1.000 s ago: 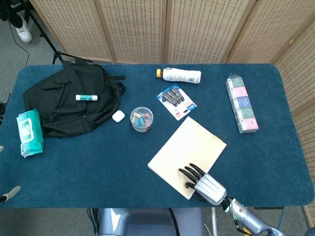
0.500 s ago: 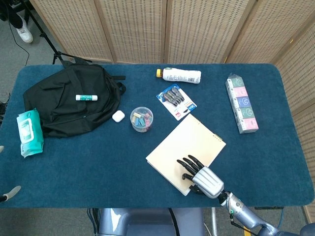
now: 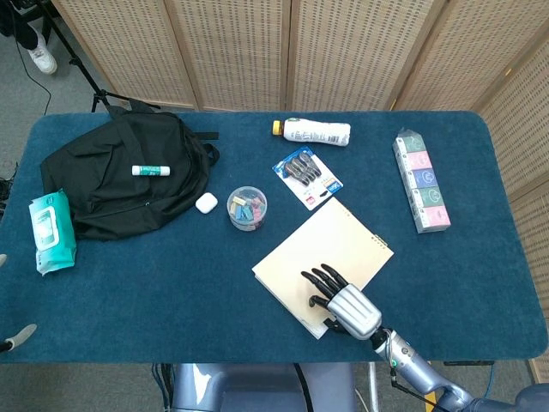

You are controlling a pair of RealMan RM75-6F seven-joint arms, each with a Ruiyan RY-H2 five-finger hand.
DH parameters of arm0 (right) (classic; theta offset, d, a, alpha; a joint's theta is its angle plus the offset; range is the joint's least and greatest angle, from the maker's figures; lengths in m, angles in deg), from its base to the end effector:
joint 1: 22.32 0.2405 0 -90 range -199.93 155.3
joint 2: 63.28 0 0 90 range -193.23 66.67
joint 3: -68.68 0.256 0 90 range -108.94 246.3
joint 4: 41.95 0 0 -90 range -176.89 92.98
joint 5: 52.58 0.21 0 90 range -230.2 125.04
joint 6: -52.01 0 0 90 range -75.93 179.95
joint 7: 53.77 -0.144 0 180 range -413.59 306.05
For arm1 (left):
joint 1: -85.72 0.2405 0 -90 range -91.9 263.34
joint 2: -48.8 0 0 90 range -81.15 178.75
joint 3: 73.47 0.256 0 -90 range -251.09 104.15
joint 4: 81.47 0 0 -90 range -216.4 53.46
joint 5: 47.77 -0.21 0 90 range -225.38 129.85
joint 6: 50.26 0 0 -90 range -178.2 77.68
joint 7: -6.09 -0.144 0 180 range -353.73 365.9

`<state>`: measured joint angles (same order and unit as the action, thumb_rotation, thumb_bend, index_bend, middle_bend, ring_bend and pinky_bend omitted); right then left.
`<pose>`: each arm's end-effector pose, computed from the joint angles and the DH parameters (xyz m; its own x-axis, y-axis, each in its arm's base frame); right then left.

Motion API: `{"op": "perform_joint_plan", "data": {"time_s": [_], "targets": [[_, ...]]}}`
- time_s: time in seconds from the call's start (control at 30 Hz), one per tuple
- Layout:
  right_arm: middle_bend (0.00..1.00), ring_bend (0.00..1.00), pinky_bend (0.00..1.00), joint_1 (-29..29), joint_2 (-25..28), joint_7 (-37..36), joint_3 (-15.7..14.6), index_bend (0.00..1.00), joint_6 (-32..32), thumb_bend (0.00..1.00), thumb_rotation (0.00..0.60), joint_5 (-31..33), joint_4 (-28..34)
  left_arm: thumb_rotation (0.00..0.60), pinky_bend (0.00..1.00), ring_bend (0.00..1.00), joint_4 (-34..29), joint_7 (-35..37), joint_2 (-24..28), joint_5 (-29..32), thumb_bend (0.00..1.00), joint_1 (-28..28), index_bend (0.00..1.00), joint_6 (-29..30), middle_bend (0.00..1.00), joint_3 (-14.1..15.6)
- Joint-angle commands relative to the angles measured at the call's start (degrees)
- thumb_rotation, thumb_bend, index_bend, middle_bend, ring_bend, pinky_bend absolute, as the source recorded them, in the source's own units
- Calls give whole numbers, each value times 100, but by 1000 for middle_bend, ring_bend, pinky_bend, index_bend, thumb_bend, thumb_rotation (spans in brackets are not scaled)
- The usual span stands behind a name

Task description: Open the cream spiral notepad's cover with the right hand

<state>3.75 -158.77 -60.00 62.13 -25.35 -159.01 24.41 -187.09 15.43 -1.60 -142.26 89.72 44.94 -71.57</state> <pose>-0.2144 -0.2238 -0.0396 0.3878 -0.1900 0.9019 -0.7193 -0.6743 0.1673 -0.2789 0.1175 0.2156 0.2491 -0.0292 0.9680 0.9683 -0.0104 -0.2495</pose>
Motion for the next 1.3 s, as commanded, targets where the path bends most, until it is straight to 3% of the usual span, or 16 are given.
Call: {"op": "perform_joint_plan", "data": {"time_s": [0.03,0.37,0.63,0.87,1.3], "targets": [[50,0,0,2,13,-30,-41,426,4,543,600,-8,-7,600,0,0,5,13,5,-7,0,0,0,0,0,4],[53,0,0,24,-39,-102,-85,531,-13,603,600,1,-128,600,0,0,3,4,1,-17,0,1,0,-1,0,9],[72,0,0,16,-78,-139,-105,670,-106,646,600,-17,-208,600,0,0,4,23,10,-19,0,1,0,3,0,10],[78,0,0,97,34,-230,-180,686,-125,758,600,-127,-92,600,0,0,14,45,14,-28,0,2,0,7,0,14],[91,0,0,445,475,-385,-461,708,11,775,600,-583,479,600,0,0,-9,-44,-8,-29,0,-7,0,-22,0,19]]}}
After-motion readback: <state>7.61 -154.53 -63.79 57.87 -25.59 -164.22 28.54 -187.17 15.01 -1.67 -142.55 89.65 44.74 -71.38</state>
